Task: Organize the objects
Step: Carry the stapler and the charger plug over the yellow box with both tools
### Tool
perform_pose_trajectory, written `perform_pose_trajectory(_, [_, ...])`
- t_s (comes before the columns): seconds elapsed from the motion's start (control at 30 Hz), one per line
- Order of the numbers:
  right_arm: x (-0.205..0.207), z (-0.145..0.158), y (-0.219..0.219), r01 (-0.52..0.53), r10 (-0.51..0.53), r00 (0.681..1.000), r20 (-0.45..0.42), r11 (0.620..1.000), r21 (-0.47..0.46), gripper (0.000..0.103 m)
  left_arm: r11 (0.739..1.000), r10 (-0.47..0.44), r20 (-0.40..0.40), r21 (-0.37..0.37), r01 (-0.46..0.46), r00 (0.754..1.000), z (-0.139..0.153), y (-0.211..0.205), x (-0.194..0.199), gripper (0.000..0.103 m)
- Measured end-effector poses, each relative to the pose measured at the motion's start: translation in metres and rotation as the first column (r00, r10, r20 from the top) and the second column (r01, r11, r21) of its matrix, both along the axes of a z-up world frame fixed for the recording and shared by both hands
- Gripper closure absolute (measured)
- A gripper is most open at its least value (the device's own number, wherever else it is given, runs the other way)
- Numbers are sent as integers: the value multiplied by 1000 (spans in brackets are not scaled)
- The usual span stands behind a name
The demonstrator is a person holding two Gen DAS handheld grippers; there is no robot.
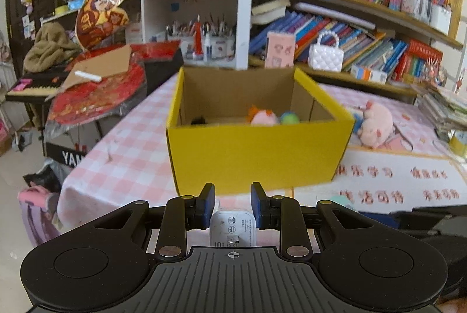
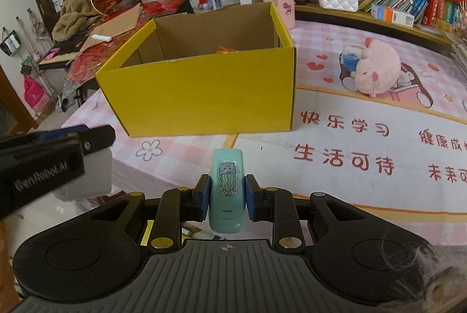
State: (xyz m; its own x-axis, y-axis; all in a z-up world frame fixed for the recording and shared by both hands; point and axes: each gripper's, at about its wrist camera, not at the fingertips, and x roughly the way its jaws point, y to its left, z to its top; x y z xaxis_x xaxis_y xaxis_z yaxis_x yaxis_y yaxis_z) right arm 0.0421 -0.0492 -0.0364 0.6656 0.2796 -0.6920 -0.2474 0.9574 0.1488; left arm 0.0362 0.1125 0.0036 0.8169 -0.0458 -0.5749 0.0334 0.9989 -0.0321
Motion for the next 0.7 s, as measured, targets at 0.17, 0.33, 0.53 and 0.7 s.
perform_pose_trajectory(0.17, [14, 18, 0, 12, -12, 998, 63, 1000, -7, 80, 1000, 6, 82, -24, -4, 997, 23, 4, 17, 78])
perform_pose_trajectory(0.33, [42, 45, 0, 5, -6, 988, 157, 1000, 5, 80, 999, 30, 149, -35, -25, 988, 41, 4, 44, 78])
perform_pose_trajectory(0.53, [87, 65, 6, -22, 20, 973, 232, 1000, 9, 80, 998, 54, 189, -32, -49, 980, 54, 5, 81, 78])
perform_pose_trajectory(0.7, [124, 63, 17, -81, 85, 966, 243, 996, -28, 80, 997, 75, 181, -18, -73, 981, 50, 2, 114, 78])
